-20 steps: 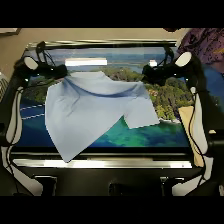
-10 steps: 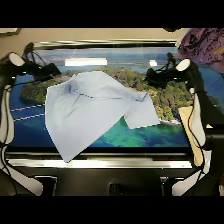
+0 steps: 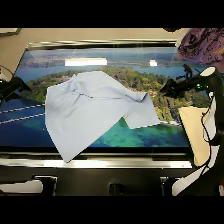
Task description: Fold the clothes and pants, and hang the long-sleeved shirts on hangers.
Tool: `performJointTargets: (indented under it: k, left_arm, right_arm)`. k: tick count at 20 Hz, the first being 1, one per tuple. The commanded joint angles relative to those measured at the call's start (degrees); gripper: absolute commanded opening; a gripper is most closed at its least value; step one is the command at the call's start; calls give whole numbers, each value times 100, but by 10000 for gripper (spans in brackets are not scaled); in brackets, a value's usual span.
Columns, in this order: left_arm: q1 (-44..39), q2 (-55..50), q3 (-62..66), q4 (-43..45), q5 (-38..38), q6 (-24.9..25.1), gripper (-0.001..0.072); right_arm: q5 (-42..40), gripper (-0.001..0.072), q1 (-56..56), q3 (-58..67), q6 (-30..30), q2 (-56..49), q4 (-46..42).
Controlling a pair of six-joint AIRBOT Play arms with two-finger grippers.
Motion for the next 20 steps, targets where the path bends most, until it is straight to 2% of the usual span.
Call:
performJointTargets:
  k: [1, 5, 11, 14, 15, 17, 18, 20]
  left_arm:
    - [140, 564, -817, 48, -33, 15, 615]
    - [142, 636, -901, 48, 168, -210, 615]
    - [142, 634, -901, 52, 271, -264, 614]
    - [142, 634, -901, 48, 487, -267, 614]
    - [142, 634, -901, 48, 492, -267, 614]
    - [142, 634, -901, 50, 455, -247, 612]
    - [127, 634, -901, 11, 455, -247, 612]
    - [94, 634, -890, -20, 455, -280, 612]
  right_arm:
    - [-85, 418, -9, -7, -662, -518, 693]
    - [-540, 417, 131, -7, -1134, -859, 935]
    - [-385, 412, 334, -7, -1215, -1174, 1226]
    - [-603, 367, 531, -7, -1211, -1226, 1156]
    - [-605, 302, 612, -7, -1187, -1244, 1029]
    - [-551, 68, 702, -7, -1187, -1239, 796]
    - [-518, 29, 695, -4, -1147, -1211, 789]
    - [-472, 28, 629, -4, -925, -1023, 564]
